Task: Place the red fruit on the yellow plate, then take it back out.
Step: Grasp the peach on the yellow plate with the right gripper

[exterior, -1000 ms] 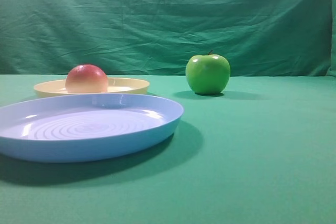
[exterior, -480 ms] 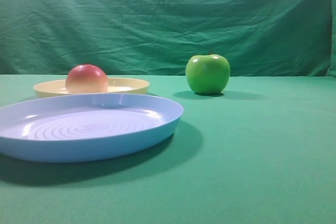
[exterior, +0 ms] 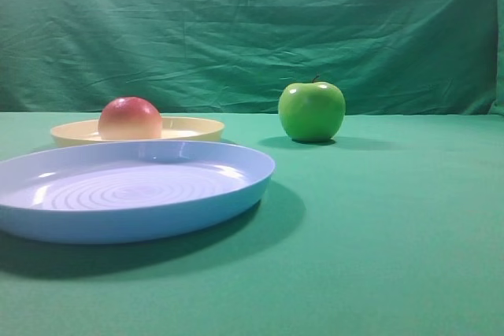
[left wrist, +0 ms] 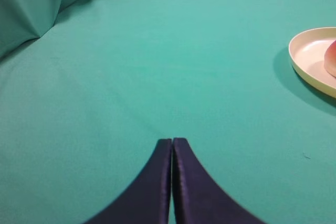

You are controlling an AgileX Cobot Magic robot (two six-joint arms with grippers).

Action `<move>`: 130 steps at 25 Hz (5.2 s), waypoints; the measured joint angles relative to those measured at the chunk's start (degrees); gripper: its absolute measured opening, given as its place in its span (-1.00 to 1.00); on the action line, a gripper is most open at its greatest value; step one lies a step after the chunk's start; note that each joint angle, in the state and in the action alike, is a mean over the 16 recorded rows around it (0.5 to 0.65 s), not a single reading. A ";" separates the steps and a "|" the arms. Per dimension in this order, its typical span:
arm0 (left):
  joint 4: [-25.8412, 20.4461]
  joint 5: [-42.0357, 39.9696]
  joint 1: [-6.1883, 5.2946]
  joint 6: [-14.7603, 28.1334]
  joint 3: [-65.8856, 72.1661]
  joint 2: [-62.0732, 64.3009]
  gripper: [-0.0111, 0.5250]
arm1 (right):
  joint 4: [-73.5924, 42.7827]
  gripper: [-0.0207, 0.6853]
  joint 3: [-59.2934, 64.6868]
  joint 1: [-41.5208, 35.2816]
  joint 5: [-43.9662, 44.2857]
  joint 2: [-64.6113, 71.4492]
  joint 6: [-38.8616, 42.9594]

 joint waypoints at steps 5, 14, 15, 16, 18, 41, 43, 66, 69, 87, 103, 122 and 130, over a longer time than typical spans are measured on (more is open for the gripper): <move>0.00 0.00 0.00 0.00 0.00 0.00 -0.96 | 0.00 -0.94 -1.58 0.12 -3.55 2.00 0.29; 0.00 0.00 0.00 0.00 0.00 0.00 -0.96 | 0.62 -0.94 -13.60 3.41 -2.25 11.96 0.74; 0.00 0.00 0.00 0.00 0.00 0.00 -0.96 | 0.76 -0.94 -15.58 4.15 -1.05 13.55 0.65; 0.00 0.00 0.00 0.00 0.00 0.00 -0.96 | 0.90 -0.94 -17.62 4.97 0.20 15.14 0.48; 0.00 0.00 0.00 0.00 0.00 0.00 -0.96 | 1.19 -0.94 -21.74 6.91 2.74 18.36 0.01; 0.00 0.00 0.00 -0.11 0.00 0.00 -0.96 | 5.81 -0.94 -50.74 25.29 20.41 52.60 -9.16; 0.00 0.00 0.00 -0.11 0.00 0.00 -0.96 | 6.49 -0.94 -51.67 25.37 19.82 54.35 -9.87; 0.00 0.00 0.00 -0.11 0.00 0.00 -0.96 | 18.94 -0.94 -86.22 32.12 27.19 95.49 -26.82; 0.00 0.00 0.00 -0.11 0.00 0.00 -0.96 | 23.31 -0.94 -92.25 32.20 28.01 102.24 -31.49; 0.00 0.00 0.00 -0.11 0.00 0.00 -0.96 | 38.23 0.55 -115.46 34.51 26.08 128.35 -48.51; 0.00 0.00 0.00 -0.11 0.00 0.00 -0.96 | 39.18 0.88 -116.54 36.63 18.87 136.40 -50.34; 0.00 0.00 0.00 -0.11 0.00 0.00 -0.96 | 33.04 -0.35 -119.31 36.45 28.53 134.06 -45.21; 0.00 0.00 0.00 -0.11 0.00 0.00 -0.96 | 24.29 -0.41 -121.10 34.52 40.47 123.38 -35.13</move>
